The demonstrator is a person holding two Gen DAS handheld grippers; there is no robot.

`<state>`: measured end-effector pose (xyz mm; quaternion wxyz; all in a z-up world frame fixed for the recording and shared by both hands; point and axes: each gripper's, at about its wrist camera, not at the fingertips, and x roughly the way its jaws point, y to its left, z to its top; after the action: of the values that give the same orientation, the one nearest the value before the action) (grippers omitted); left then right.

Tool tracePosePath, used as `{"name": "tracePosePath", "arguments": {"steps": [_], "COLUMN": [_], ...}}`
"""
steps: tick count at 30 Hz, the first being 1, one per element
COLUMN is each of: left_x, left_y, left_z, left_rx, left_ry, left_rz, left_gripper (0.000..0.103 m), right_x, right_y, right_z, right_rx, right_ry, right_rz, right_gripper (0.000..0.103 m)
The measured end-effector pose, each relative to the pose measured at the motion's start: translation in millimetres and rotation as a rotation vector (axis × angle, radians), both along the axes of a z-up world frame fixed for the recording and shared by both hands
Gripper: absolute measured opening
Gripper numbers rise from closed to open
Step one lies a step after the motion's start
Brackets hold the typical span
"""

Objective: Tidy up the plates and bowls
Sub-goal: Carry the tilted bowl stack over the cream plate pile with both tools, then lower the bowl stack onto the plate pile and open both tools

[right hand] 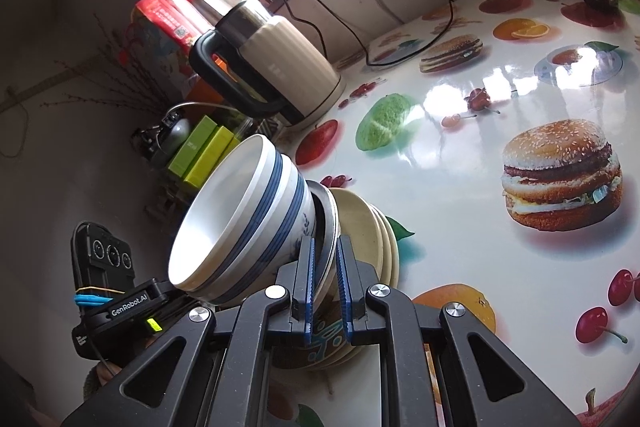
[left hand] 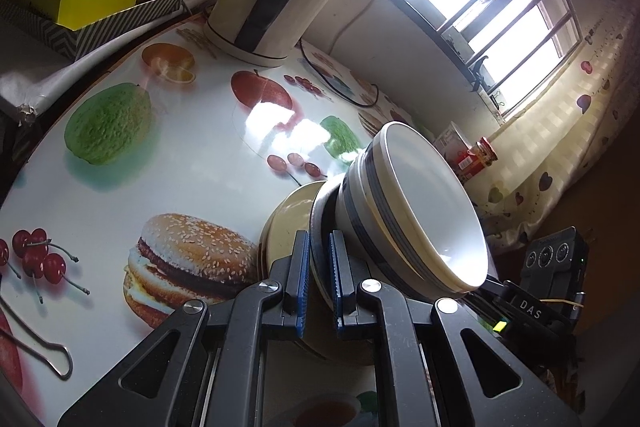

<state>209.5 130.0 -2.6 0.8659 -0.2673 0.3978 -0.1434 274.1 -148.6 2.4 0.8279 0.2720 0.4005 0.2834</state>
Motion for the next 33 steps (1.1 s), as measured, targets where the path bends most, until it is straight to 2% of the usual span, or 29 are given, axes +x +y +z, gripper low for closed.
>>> {"name": "tracePosePath", "arguments": {"steps": [30, 33], "left_x": [0.4, 0.1], "left_y": [-0.9, -0.6], "left_z": [3.6, 4.0], "left_rx": [0.016, 0.021], "left_ry": [0.012, 0.016], "left_rz": [0.015, 0.021], "left_gripper": [0.009, 0.011], "right_x": [-1.5, -1.9], "right_y": [2.1, 1.9], "right_z": [1.7, 2.0], "right_rx": [-0.053, -0.057], "right_ry": [-0.016, -0.016], "right_rz": [-0.004, -0.005], "right_gripper": [0.013, 0.014]}}
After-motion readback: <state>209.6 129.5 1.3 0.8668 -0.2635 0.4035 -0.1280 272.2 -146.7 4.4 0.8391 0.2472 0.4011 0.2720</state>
